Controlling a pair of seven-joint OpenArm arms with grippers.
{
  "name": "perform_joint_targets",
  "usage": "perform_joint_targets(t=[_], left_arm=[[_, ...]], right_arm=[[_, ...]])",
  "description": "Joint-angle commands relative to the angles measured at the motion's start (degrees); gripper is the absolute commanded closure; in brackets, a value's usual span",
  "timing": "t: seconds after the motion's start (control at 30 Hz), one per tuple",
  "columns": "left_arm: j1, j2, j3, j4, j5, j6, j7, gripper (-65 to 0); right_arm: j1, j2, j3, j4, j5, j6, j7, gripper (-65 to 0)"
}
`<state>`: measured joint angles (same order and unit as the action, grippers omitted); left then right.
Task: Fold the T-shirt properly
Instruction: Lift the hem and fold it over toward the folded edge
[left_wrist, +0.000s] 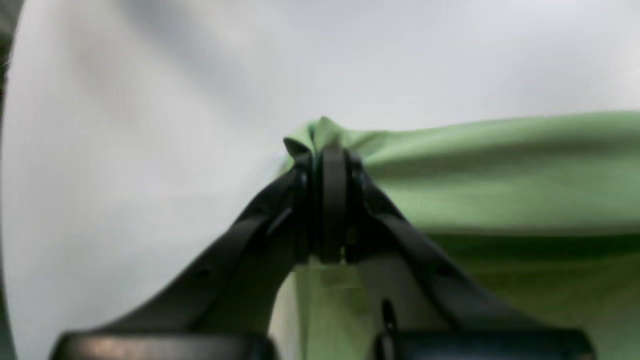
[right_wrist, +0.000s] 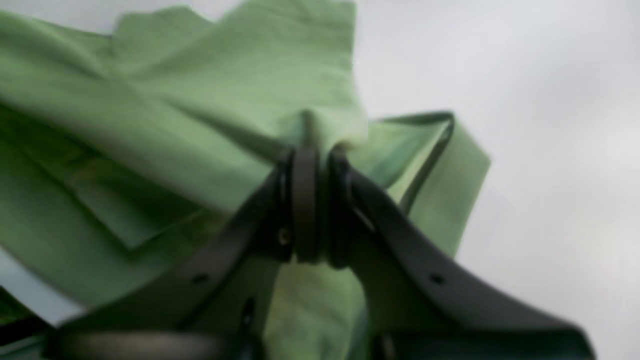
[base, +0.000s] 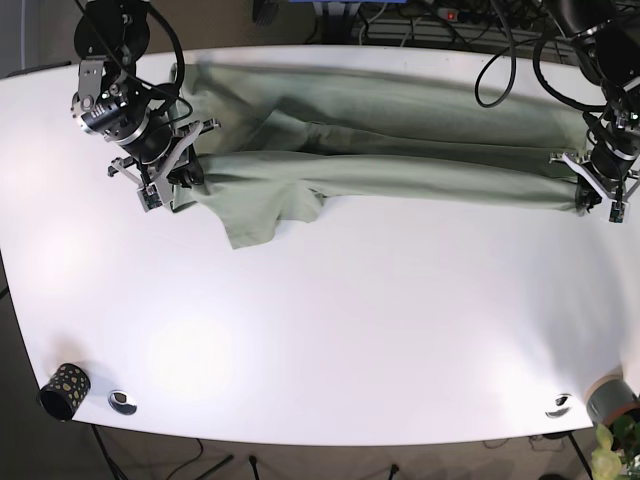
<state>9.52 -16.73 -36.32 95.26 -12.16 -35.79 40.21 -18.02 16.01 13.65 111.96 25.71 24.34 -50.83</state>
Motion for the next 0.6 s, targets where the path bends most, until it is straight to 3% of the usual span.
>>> perform_joint_targets(t=[0.0,0.23,0.3,0.37,0.47,0.57], left_arm=[[0.72,-1.16,-0.65,2.01,-0.63,0.32,-0.16,-1.0],[4.42,-1.25,-0.83,1.66,-0.45,0.32,-0.07,-1.8],[5.03,-1.42,-0.56,1.57,-0.19,0.32,-0.07,-3.6],[5.91,-1.42,-0.56,1.48,-0.19,0.32,-0.07,-9.7],[6.96,-1.42,-0.48,1.48,-0.10,0.32,-0.07,-26.8],[7.49,-1.33,-0.48,1.48,-0.10,0.41,-0.07,-42.8]], right_arm=[[-1.19,-0.14,1.08,2.02,2.29,0.23,1.38,-3.0],[-4.44,-1.28,1.25,1.84,2.20,-0.12,1.38,-3.5],[-4.70,-2.08,1.60,1.31,2.11,-0.21,1.38,-6.3],[-5.50,-2.08,2.13,0.70,2.11,-0.29,1.47,-13.5],[-5.93,-2.60,4.86,-0.18,2.11,-0.29,1.47,-28.1],[-6.11,-2.69,6.79,-0.09,2.46,0.06,1.47,-37.7]])
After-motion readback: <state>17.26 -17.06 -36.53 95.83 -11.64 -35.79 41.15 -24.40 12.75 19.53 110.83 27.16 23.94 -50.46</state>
